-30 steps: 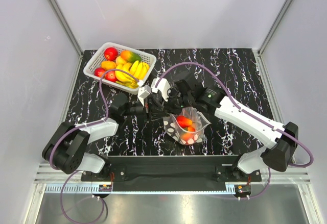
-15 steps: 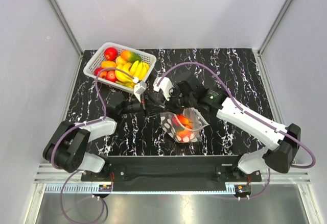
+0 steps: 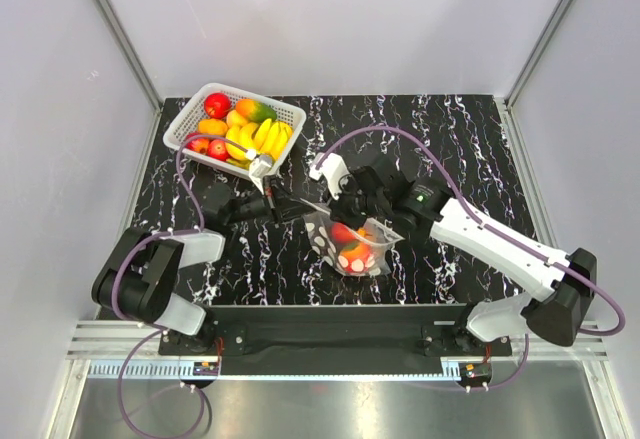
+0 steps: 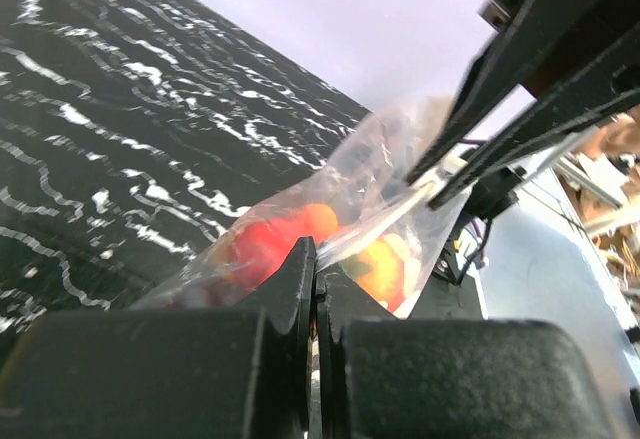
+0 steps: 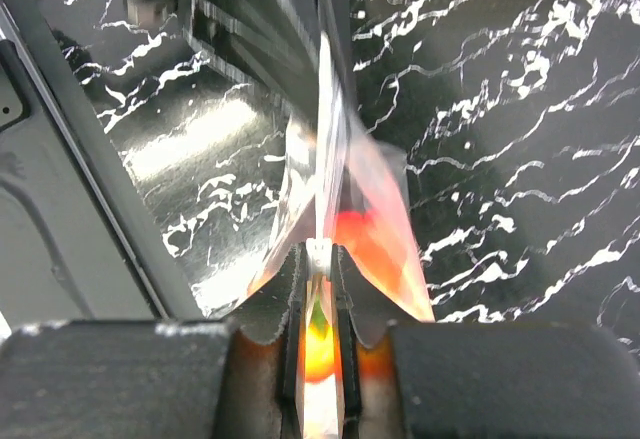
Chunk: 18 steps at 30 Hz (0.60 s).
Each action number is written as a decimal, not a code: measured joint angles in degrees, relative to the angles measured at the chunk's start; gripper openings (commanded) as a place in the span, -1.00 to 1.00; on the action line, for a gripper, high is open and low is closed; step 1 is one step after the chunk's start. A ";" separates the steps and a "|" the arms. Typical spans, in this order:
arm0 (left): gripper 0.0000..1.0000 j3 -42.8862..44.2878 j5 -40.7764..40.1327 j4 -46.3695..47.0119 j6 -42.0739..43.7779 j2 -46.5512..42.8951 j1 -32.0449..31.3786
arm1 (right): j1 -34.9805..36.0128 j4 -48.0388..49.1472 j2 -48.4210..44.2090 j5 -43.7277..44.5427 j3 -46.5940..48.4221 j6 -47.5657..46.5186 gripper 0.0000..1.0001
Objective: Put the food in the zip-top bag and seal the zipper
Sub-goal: Zip the zipper food storage bag at the center of the board.
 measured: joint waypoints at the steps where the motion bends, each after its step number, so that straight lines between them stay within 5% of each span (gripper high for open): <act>1: -1.00 -0.26 -0.20 0.00 -0.15 -0.02 0.63 | 0.00 -0.02 -0.44 0.13 -0.59 0.44 -1.00; 18: -1.00 -1.55 -13.55 -23.58 8.24 -12.81 8.26 | 0.09 -6.08 -5.27 4.13 -3.96 6.93 -1.00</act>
